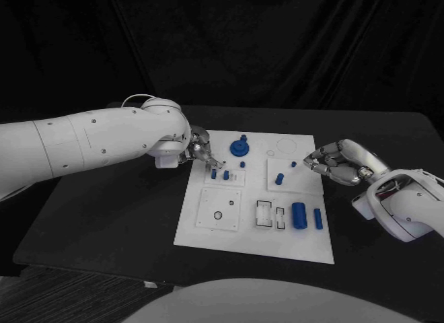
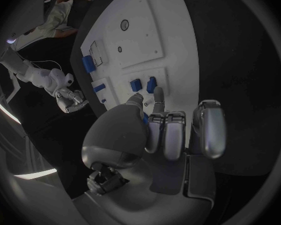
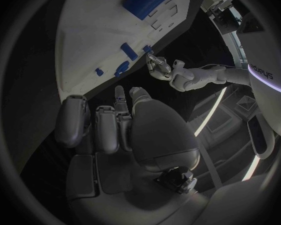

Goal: Assemble the parts on the task board

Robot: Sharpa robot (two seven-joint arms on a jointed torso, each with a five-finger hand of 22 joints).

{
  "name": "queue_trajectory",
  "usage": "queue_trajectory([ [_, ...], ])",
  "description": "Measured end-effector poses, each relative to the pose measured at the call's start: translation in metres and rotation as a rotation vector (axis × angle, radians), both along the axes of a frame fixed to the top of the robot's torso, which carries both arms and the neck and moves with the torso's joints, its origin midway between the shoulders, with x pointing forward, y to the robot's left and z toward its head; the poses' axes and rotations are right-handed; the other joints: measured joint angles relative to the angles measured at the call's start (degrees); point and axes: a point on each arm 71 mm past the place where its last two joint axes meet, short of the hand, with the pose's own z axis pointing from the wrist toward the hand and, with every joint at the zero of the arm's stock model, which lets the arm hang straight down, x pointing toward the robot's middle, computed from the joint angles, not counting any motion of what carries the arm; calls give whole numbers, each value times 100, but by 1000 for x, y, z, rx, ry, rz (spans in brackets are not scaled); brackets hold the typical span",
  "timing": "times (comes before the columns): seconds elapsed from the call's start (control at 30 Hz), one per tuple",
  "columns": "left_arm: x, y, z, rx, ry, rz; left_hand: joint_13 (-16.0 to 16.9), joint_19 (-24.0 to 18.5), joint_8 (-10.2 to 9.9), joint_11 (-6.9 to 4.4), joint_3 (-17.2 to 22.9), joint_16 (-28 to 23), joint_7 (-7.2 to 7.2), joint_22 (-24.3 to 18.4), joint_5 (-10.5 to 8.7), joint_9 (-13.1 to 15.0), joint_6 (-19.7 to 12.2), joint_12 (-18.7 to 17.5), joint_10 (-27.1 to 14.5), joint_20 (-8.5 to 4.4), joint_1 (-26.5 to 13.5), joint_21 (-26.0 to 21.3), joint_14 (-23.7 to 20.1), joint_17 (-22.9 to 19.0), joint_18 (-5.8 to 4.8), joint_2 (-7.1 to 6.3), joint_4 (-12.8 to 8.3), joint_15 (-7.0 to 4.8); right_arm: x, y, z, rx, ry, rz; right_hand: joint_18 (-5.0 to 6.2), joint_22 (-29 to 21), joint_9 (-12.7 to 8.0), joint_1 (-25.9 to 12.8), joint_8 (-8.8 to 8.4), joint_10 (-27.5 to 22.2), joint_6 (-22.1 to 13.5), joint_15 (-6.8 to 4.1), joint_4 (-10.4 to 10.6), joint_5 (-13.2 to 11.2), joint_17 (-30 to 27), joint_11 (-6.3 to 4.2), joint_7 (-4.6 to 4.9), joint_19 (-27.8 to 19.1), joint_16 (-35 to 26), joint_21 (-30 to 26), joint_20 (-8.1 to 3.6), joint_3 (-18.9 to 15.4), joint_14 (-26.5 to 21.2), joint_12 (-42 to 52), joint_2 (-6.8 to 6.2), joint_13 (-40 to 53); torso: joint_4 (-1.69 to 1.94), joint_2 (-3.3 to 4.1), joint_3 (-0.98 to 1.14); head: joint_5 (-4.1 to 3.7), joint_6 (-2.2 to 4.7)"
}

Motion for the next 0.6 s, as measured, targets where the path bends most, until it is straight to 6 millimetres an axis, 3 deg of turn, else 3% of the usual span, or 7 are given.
queue_trajectory([
  [0.23,1,-1,0,11,-4,-6,0,0,0,0,0,0,-30,0,0,-1,29,0,0,0,0,0,0,0,0,0,0,0,1,0,0,-1,1,0,0,0,3,15,0,7,0,0,-1,132,0,-9,0,0,-1,-1,0,0,0,0,-13,0,1,2,1,20,0],
  [0.3,2,-1,0,13,-4,-8,0,0,0,0,0,0,-27,0,0,-1,33,0,0,0,0,-1,0,0,0,0,0,0,1,0,0,-2,1,-1,0,0,8,81,0,8,0,0,-75,133,0,-9,0,0,-1,-1,0,75,0,0,-70,0,2,2,1,20,0],
  [0.33,2,-1,0,15,-3,-9,0,0,0,0,0,0,-25,0,0,-1,36,0,0,0,0,-1,0,0,0,0,0,0,1,0,-1,-2,2,-1,0,0,14,133,0,9,0,0,-95,235,0,-8,0,0,-1,-1,0,96,0,0,-43,5,3,2,1,20,0],
  [0.5,2,-2,-1,21,1,-15,0,0,0,0,0,0,-40,0,5,-1,81,0,0,0,0,-10,0,0,0,0,0,0,1,1,-1,-3,5,0,0,0,23,135,0,8,0,0,-95,245,0,-8,0,0,-1,-5,0,96,0,0,-43,5,3,2,1,18,0],
  [0.6,2,-3,-1,24,5,-20,0,0,0,-1,-1,0,-61,0,106,-1,103,0,0,0,1,-10,0,0,0,0,-1,0,1,1,-1,-4,7,0,0,0,24,135,0,8,0,0,-95,312,0,-8,0,0,-1,-5,0,96,0,0,-43,5,3,1,1,14,0],
])
